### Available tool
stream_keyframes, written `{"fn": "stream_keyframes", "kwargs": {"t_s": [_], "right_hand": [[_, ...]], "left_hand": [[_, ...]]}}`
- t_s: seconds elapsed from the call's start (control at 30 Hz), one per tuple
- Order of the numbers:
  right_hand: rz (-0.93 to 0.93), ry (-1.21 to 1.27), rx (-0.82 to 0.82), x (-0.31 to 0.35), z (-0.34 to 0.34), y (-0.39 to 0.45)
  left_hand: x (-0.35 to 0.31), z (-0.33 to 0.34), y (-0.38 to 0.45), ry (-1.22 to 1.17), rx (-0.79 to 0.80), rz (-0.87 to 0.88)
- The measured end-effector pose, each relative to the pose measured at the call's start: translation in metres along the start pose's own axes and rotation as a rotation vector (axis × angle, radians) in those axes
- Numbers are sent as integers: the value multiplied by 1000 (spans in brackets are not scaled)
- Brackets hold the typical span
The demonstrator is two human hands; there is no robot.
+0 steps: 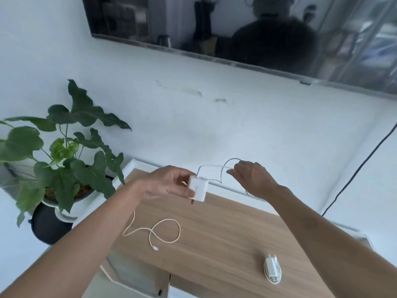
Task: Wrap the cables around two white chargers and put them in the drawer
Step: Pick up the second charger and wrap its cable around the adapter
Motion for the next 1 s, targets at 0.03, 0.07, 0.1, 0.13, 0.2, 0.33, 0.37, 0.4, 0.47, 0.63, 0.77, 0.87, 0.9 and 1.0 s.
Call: {"fn": "stream_keyframes", "kwargs": {"t_s": [0.03, 0.07, 0.1, 0.13, 0.2, 0.33, 0.37, 0.4, 0.47, 0.63, 0.77, 0.87, 0.9, 1.0], "right_hand": [[37, 11, 3, -1, -2, 1], [86, 34, 15, 0, -3, 1], [132, 66, 28, 2, -3, 2], [183, 106, 47, 6, -2, 2], [249, 151, 60, 17, 6, 2], [258, 149, 28, 44, 35, -3], [241, 151, -7, 54, 39, -6], [221, 152, -47, 64, 41, -10], [190, 139, -100, 81, 43, -16], [149, 81, -120, 96, 35, -29], [-18, 68, -61, 119, 8, -37], [-95, 3, -41, 140, -24, -35], [-118, -10, -23, 146, -35, -32], [-162, -19, 4, 159, -66, -19]], "left_hand": [[-8, -5, -4, -135, 15, 34], [-14, -8, -7, -279, 19, 71], [-20, -11, -8, -397, 21, 119], [-27, -11, -10, -486, 14, 171], [-40, -11, -9, -602, -29, 283], [-56, -18, 0, -742, -193, 447], [-57, -22, 1, -770, -241, 470], [-55, -27, 3, -796, -290, 478], [-48, -40, 5, -826, -363, 472], [-35, -66, 0, -768, -417, 419], [-28, -81, -1, -627, -481, 420], [-20, -91, -2, -483, -560, 404], [-18, -92, -2, -403, -580, 393], [-15, -97, -3, -157, -595, 368]]}}
Point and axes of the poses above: each hand's wrist, its own y-axis towards the middle knuckle, its own z-axis out of the palm, x = y × z, the point moved 4 cm from there along y, towards the middle knuckle, and after that the axes turned 12 degrees about -y, right-handed, at the moved point
